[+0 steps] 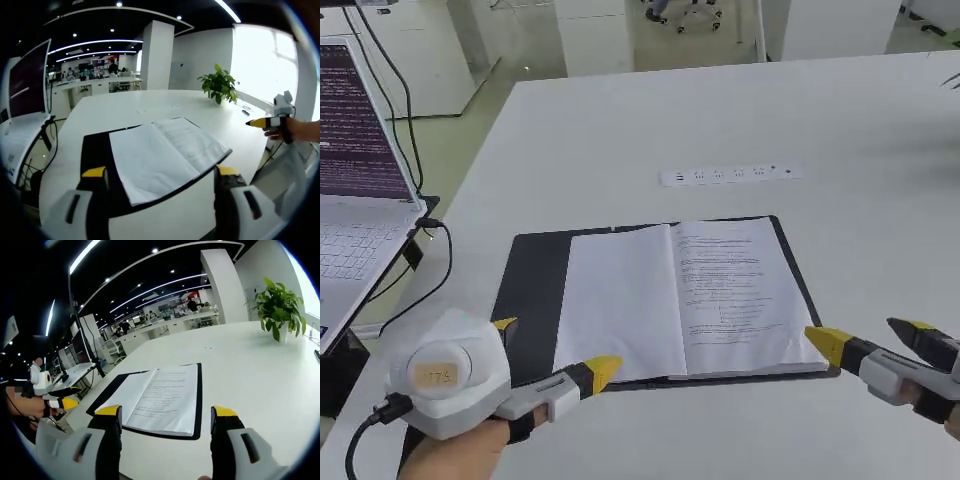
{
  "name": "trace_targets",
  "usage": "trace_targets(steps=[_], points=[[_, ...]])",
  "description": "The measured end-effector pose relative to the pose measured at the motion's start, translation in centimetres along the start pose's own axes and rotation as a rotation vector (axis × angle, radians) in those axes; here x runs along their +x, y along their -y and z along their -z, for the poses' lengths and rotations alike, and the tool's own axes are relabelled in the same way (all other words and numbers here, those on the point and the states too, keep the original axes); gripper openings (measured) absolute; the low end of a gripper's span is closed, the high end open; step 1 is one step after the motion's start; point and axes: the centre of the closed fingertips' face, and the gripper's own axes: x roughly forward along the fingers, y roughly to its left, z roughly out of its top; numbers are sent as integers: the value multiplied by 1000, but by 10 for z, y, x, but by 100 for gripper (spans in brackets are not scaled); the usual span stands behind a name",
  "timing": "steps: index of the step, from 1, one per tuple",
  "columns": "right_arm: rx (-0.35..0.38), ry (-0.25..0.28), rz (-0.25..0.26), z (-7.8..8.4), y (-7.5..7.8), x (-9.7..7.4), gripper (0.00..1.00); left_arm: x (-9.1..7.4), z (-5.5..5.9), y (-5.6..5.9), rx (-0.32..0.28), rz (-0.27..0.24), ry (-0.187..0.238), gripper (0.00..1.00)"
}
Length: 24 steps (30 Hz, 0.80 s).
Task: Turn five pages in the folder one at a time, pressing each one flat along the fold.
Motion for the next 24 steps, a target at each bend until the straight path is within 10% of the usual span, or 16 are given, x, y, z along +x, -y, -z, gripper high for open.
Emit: trace_targets(steps=[24], points=[[-20,-100,-83,33,-4,8,68,145,22,137,116,281,-125,74]])
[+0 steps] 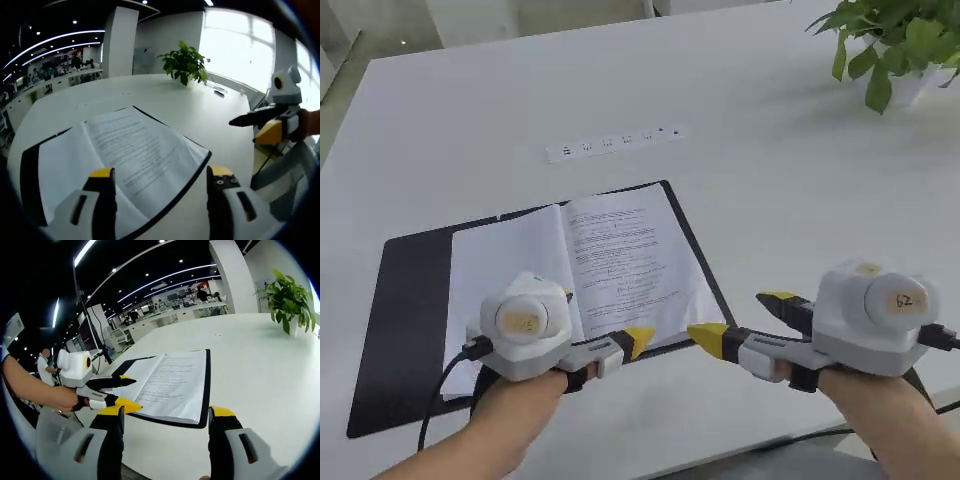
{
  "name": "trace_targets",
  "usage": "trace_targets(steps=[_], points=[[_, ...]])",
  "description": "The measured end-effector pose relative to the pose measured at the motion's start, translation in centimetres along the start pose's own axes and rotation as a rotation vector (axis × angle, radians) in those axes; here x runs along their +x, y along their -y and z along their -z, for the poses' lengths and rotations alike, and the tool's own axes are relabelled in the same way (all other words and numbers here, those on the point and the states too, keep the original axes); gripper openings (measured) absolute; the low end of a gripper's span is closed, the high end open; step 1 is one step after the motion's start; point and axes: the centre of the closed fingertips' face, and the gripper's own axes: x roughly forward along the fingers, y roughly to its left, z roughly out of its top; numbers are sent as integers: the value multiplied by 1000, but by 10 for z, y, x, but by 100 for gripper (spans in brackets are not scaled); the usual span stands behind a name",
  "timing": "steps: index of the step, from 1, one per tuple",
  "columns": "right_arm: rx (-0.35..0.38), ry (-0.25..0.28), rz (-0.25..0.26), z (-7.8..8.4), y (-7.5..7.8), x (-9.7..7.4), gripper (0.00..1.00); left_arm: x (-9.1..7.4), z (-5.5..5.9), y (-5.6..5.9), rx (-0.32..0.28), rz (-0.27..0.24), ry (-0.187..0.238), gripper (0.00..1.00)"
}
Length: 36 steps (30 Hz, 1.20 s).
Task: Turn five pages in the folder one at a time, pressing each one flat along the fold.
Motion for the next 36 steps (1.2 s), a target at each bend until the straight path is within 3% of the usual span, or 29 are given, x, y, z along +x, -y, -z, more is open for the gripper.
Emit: trace_targets(steps=[7,16,18,21,23,26,36], points=[[13,-6,3,4,4,1,68,33,3,12,11,14,-7,73],[28,-6,2,5,5,1,68,59,6,7,-29,-40,-11,65],[30,-4,0,5,5,1,68,64,6,13,8,-36,-8,64],[36,-8,3,6,6,2,68,69,8,19,24,-35,-9,63],[40,-11,5,6,7,2,68,71,11,18,73,-62,-11,61],[47,-5,5,6,7,2,68,71,13,17,86,-87,1,57],[58,-13,-3,8,6,4,68,70,12,13,104,-76,28,46]])
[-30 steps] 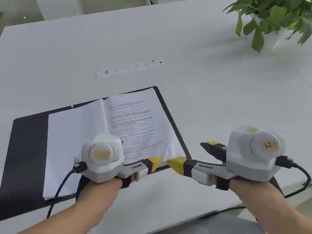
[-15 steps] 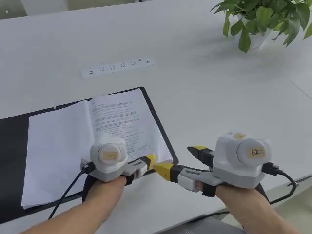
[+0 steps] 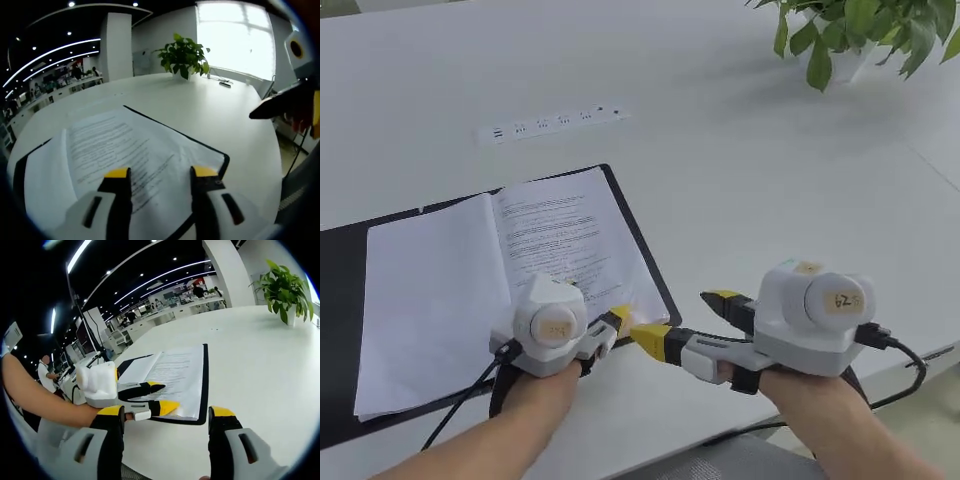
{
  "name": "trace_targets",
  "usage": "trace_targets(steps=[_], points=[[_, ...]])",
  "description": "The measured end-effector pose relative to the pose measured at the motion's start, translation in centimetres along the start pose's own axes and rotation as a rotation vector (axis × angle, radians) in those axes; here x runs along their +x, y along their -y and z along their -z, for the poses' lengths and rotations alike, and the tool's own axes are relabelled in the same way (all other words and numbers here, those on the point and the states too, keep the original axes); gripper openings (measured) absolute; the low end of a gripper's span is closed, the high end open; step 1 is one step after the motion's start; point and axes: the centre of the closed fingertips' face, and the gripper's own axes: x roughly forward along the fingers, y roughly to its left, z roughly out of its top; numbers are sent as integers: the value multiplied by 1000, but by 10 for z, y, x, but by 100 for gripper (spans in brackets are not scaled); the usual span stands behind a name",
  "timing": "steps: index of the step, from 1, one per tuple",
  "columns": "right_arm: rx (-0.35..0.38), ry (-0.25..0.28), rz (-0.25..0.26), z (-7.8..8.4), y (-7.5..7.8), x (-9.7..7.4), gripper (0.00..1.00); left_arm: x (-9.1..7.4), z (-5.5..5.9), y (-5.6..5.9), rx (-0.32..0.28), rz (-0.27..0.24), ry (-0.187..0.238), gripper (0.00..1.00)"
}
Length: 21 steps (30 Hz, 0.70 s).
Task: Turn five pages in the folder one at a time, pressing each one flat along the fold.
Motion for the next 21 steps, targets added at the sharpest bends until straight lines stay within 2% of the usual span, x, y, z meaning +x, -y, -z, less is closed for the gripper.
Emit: trace_targets(steps=[3,9,21], points=[[-2,-3,-4,1,-1,1,68,1,0,5,20,27,11,41],[-4,-14,-8,3,-1,2,68,0,-1,1,5,28,34,37],[-5,-29,-14,6,1,6,67,-1,-1,-3,-25,31,52,30]])
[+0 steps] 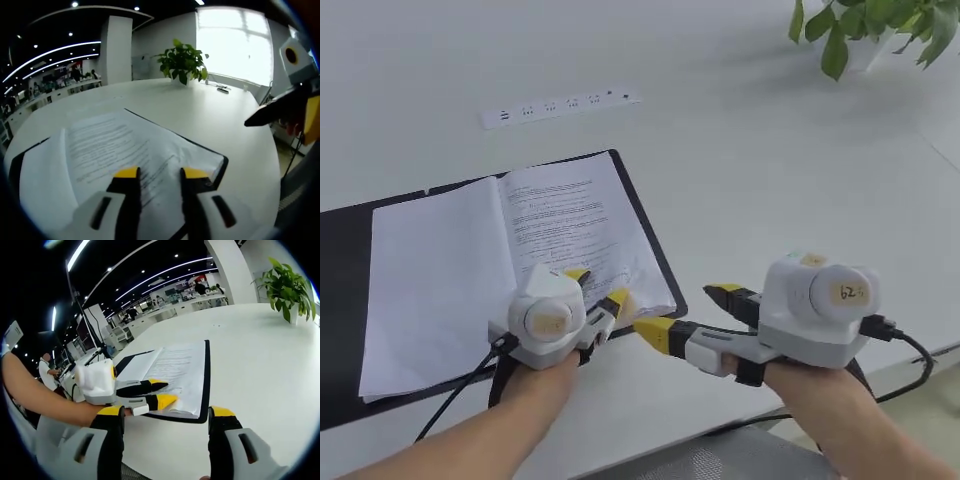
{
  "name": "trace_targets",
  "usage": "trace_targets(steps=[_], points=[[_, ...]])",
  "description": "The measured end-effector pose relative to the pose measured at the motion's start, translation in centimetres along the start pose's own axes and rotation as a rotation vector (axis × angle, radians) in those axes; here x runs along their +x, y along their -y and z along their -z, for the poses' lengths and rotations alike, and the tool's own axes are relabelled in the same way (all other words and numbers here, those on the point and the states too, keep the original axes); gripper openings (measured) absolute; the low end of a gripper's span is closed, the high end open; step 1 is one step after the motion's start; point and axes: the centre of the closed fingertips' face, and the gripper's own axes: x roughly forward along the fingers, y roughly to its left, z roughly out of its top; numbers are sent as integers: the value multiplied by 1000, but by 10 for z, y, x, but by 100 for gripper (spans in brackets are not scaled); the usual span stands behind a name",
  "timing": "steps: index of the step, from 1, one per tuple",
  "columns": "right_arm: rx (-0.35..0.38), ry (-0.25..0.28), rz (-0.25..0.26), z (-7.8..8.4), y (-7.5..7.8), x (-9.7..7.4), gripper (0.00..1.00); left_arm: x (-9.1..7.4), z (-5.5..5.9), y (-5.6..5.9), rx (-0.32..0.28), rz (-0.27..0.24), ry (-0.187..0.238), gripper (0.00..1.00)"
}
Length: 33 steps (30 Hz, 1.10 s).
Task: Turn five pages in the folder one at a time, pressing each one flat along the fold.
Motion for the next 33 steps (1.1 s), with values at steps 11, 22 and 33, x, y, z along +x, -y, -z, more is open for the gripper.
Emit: trace_targets(steps=[11,22,33], points=[[-16,-23,-13,1,4,13,66,-1,0,-3,-26,-1,7,20],[-17,-35,-37,0,-2,26,65,1,0,-11,-57,-16,-3,12],[127,-42,-48,0,17,66,50,1,1,-13,-99,-6,-6,10]])
